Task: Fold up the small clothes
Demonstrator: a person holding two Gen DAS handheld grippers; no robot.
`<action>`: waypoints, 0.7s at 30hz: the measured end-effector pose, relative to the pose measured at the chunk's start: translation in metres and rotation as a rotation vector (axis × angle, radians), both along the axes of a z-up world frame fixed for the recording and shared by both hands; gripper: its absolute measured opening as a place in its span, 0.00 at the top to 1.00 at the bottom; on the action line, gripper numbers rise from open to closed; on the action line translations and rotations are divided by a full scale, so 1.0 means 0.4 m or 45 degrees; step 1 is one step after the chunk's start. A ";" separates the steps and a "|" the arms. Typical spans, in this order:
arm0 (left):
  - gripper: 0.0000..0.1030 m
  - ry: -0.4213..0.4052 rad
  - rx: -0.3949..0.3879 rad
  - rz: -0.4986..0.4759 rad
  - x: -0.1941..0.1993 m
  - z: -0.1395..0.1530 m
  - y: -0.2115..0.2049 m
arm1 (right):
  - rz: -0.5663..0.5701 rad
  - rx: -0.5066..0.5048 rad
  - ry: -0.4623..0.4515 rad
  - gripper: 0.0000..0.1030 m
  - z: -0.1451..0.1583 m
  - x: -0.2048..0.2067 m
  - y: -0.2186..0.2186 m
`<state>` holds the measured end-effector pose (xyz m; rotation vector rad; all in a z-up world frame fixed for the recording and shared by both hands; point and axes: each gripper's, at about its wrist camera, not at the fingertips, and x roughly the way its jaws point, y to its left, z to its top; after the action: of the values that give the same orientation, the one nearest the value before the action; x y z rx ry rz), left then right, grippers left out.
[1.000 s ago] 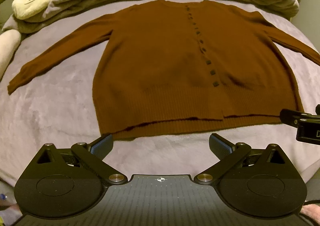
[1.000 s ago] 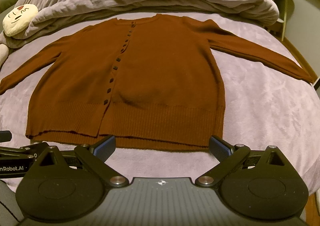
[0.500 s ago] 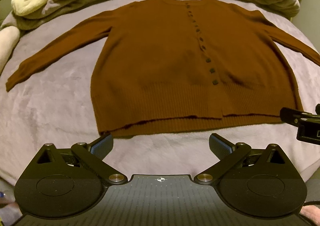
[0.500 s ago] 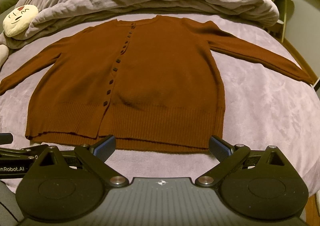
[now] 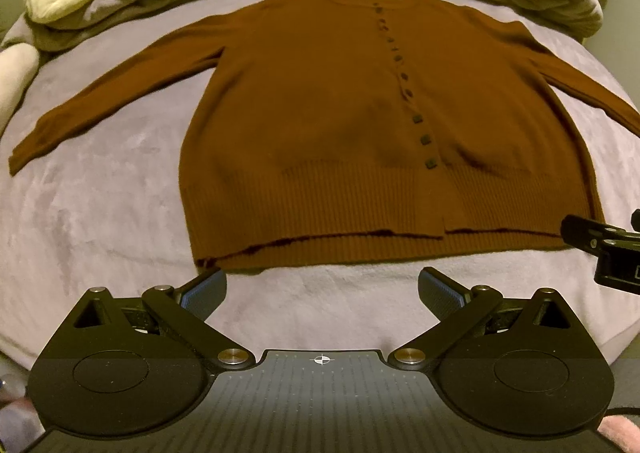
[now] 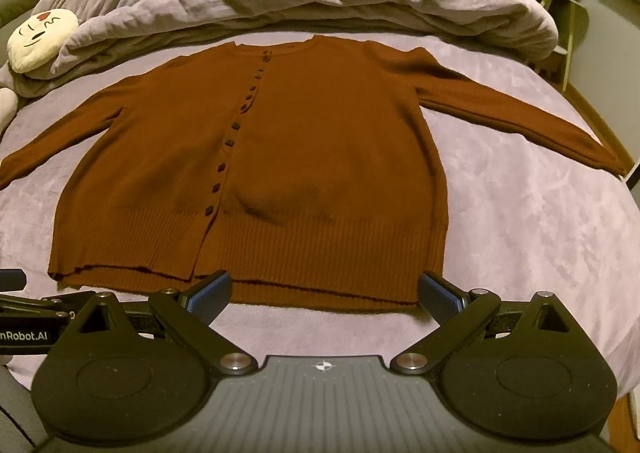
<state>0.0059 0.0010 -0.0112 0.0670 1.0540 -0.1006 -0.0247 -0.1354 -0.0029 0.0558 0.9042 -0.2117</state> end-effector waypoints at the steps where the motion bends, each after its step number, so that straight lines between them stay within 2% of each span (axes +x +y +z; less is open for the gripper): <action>1: 0.00 -0.001 0.002 -0.001 0.000 0.000 -0.001 | 0.001 0.000 -0.001 0.04 0.000 0.000 -0.001; 21: 0.00 0.005 0.009 -0.018 0.004 0.001 -0.009 | 0.015 -0.018 -0.025 0.04 0.002 -0.004 -0.005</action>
<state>0.0076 -0.0026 -0.0107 0.0805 1.0580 -0.1099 -0.0261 -0.1375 -0.0022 0.0390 0.8834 -0.2061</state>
